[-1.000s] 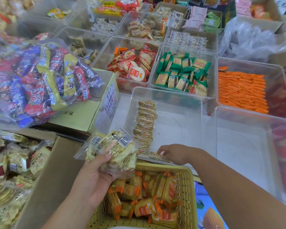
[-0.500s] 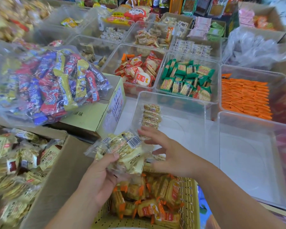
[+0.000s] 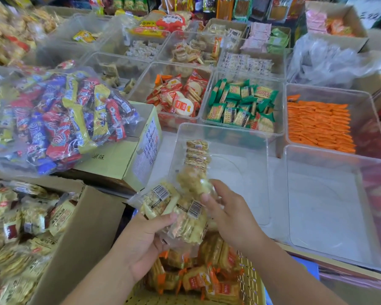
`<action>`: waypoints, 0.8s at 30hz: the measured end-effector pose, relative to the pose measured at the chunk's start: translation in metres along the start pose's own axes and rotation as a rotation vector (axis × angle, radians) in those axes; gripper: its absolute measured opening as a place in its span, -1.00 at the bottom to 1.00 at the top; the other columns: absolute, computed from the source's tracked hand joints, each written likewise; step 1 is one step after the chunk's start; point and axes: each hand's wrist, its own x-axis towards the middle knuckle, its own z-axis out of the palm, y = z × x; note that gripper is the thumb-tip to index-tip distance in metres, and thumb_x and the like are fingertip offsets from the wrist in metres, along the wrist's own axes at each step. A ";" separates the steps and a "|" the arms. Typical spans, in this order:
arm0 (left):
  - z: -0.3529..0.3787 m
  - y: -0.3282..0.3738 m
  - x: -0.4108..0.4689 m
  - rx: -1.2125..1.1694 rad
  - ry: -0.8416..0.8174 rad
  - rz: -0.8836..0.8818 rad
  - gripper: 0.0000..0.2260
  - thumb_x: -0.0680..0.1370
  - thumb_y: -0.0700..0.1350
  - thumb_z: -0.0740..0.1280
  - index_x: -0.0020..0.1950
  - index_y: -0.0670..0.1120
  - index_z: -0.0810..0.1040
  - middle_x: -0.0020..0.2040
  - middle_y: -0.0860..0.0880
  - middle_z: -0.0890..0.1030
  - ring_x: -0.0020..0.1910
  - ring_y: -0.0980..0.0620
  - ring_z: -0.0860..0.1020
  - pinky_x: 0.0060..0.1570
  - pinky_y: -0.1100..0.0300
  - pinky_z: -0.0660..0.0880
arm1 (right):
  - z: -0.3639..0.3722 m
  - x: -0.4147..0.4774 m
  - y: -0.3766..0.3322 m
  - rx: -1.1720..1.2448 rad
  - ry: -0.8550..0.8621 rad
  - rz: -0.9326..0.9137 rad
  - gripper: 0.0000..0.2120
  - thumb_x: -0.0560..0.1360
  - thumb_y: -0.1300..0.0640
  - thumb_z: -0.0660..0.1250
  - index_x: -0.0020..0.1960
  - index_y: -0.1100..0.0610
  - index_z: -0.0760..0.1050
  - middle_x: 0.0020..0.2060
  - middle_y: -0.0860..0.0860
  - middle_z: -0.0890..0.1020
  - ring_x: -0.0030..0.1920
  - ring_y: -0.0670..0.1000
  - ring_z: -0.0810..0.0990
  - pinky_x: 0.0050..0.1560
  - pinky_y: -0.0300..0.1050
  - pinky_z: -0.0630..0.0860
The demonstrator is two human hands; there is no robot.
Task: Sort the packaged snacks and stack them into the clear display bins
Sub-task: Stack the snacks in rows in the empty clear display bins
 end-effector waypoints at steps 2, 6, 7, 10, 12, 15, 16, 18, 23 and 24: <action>0.000 -0.002 0.004 0.014 0.054 -0.005 -0.81 0.41 -0.33 0.52 0.00 -0.34 0.72 0.08 -0.38 0.67 0.03 -0.40 0.67 0.01 -0.48 0.57 | -0.004 0.004 0.005 0.270 0.150 0.144 -0.69 0.54 -0.34 0.16 0.02 -0.21 0.57 -0.07 -0.12 0.69 -0.03 -0.12 0.68 -0.10 -0.36 0.53; 0.005 0.001 0.006 -0.002 0.114 0.023 -0.30 0.42 -0.35 0.49 0.53 -0.28 0.35 0.08 -0.28 0.71 -0.15 -0.16 0.73 -0.33 -0.13 0.68 | -0.021 0.005 0.016 0.646 0.284 0.309 -0.68 0.59 -0.15 0.21 -0.03 -0.06 0.70 -0.06 0.07 0.75 0.01 0.04 0.73 -0.06 -0.16 0.66; 0.006 0.002 0.006 0.000 0.123 0.037 -0.24 0.39 -0.33 0.51 0.54 -0.32 0.30 0.04 -0.28 0.72 -0.21 -0.12 0.73 -0.36 -0.03 0.67 | -0.025 0.005 0.017 0.677 0.298 0.326 -0.70 0.57 -0.13 0.22 -0.03 -0.05 0.70 -0.06 0.09 0.75 0.00 0.05 0.73 -0.09 -0.17 0.66; 0.010 0.002 0.009 0.014 0.142 0.069 -0.17 0.29 -0.27 0.54 0.49 -0.40 0.29 -0.26 -0.15 0.71 -0.39 0.01 0.66 -0.28 0.03 0.63 | -0.031 0.003 0.024 0.758 0.272 0.343 -0.78 0.53 -0.07 0.26 0.07 -0.10 0.63 -0.06 0.13 0.74 -0.07 0.10 0.71 -0.19 -0.15 0.63; 0.013 0.001 0.009 0.026 0.144 0.071 -0.07 0.26 -0.25 0.56 0.55 -0.37 0.21 -0.22 -0.18 0.73 -0.36 0.00 0.65 -0.16 0.00 0.63 | -0.027 0.000 0.028 0.719 0.232 0.340 -0.75 0.58 -0.01 0.29 0.25 -0.18 0.47 -0.04 0.11 0.74 -0.12 0.07 0.71 -0.22 -0.17 0.61; 0.024 0.000 0.012 0.075 0.179 0.031 0.05 0.23 -0.17 0.58 0.62 -0.29 0.13 -0.01 -0.42 0.67 -0.37 -0.21 0.58 0.04 0.00 0.59 | -0.018 -0.004 0.031 0.549 0.214 0.273 -0.74 0.66 0.06 0.26 0.25 -0.27 0.39 0.03 -0.02 0.70 -0.15 0.03 0.71 -0.21 -0.17 0.61; 0.027 -0.001 0.014 0.070 0.183 0.022 0.07 0.23 -0.17 0.58 0.63 -0.29 0.09 0.09 -0.50 0.60 -0.25 -0.39 0.59 -0.08 0.03 0.63 | -0.017 -0.006 0.030 0.499 0.194 0.262 -0.77 0.65 0.02 0.28 0.23 -0.27 0.45 0.04 -0.05 0.68 -0.14 0.01 0.71 -0.18 -0.17 0.61; 0.030 -0.003 0.018 0.043 0.168 0.017 0.03 0.25 -0.22 0.57 0.63 -0.22 0.13 0.21 -0.48 0.58 0.02 -0.48 0.62 -0.35 0.13 0.64 | -0.020 -0.007 0.030 0.442 0.083 0.272 -0.74 0.54 -0.08 0.42 0.21 -0.24 0.54 0.04 -0.06 0.70 -0.10 -0.03 0.70 -0.12 -0.22 0.61; 0.030 0.000 0.029 0.077 0.138 0.058 -0.07 0.28 -0.26 0.56 0.57 0.15 0.27 0.19 -0.23 0.69 0.13 -0.48 0.61 -0.06 -0.11 0.66 | -0.039 0.009 0.042 0.390 -0.041 0.304 -0.42 0.31 0.25 0.64 0.18 -0.21 0.57 -0.03 -0.06 0.75 -0.08 0.04 0.75 -0.13 -0.26 0.60; 0.028 0.001 0.029 0.074 0.150 0.074 -0.07 0.29 -0.27 0.55 0.56 0.19 0.28 0.19 -0.23 0.69 0.14 -0.50 0.59 0.04 -0.20 0.63 | -0.043 0.016 0.047 0.291 0.007 0.315 -0.46 0.32 0.22 0.64 0.17 -0.21 0.59 -0.03 -0.08 0.73 -0.12 0.02 0.74 -0.14 -0.27 0.57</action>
